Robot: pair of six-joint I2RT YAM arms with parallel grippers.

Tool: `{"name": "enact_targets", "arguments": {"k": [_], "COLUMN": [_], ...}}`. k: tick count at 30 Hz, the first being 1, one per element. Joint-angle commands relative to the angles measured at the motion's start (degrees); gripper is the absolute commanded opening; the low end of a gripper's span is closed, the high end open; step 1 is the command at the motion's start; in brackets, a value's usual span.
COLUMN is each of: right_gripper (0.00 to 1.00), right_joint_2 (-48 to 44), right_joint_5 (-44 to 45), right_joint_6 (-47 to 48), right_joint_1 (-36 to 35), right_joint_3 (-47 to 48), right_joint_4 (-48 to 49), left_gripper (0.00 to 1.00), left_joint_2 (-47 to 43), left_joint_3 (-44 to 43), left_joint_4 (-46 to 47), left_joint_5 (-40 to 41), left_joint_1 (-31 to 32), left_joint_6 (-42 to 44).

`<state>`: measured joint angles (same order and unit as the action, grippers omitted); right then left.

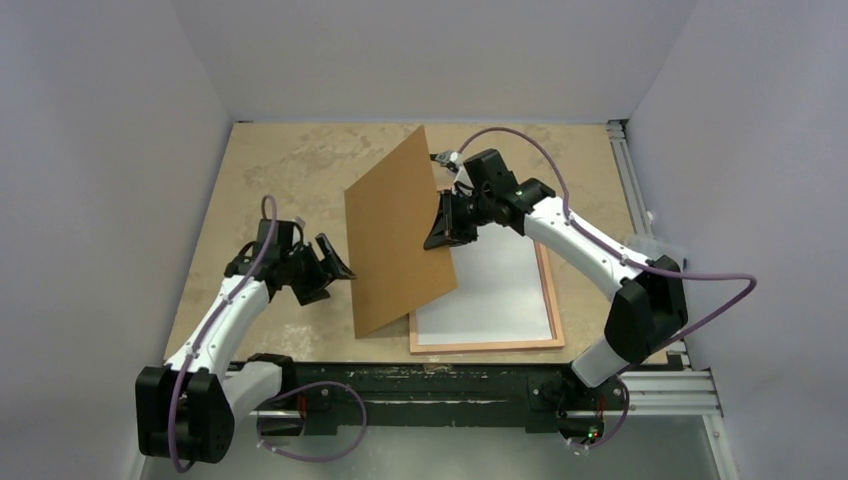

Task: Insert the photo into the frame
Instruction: Turn over the photo frame item at the center of the board.

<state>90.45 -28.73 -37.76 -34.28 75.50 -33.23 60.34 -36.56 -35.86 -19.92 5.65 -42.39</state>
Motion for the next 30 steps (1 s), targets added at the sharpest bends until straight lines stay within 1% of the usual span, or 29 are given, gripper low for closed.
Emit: {"name": "enact_targets", "arguments": {"k": [1,4,9,17,21,30], "right_gripper": [0.0,0.0,0.0,0.0,0.0,0.0], "right_joint_2": [-3.82,-5.02,-5.4,-4.53,-3.78,-0.31], "right_joint_5": [10.08,15.42,21.91,29.11,34.49,44.9], "right_joint_6": [4.58,4.89,5.5,4.71,4.0,2.52], "right_joint_1": [-2.1,-4.27,-7.58,-13.54,-17.01,-26.29], "right_joint_3": [7.96,11.43,16.59,19.22,20.68,24.21], "right_joint_4": [-10.18,-14.36,-20.31,-24.18,-25.74,-29.44], "left_gripper": [0.76,0.76,0.76,0.77,0.77,0.77], "left_joint_2": [-3.12,-4.95,-7.15,-9.34,-9.39,-9.87], "left_joint_3": [-4.42,-5.62,-8.47,-10.36,-10.87,-11.13], "left_joint_4": [-3.1,-4.47,-6.59,-8.76,-9.25,-9.11], "left_joint_5": [-2.05,-2.35,-3.53,-3.63,-3.81,-4.36], "left_joint_1": [0.15,0.15,0.16,0.15,0.2,0.23], "left_joint_6": [0.28,-0.24,-0.43,-0.61,-0.67,-1.19]}}
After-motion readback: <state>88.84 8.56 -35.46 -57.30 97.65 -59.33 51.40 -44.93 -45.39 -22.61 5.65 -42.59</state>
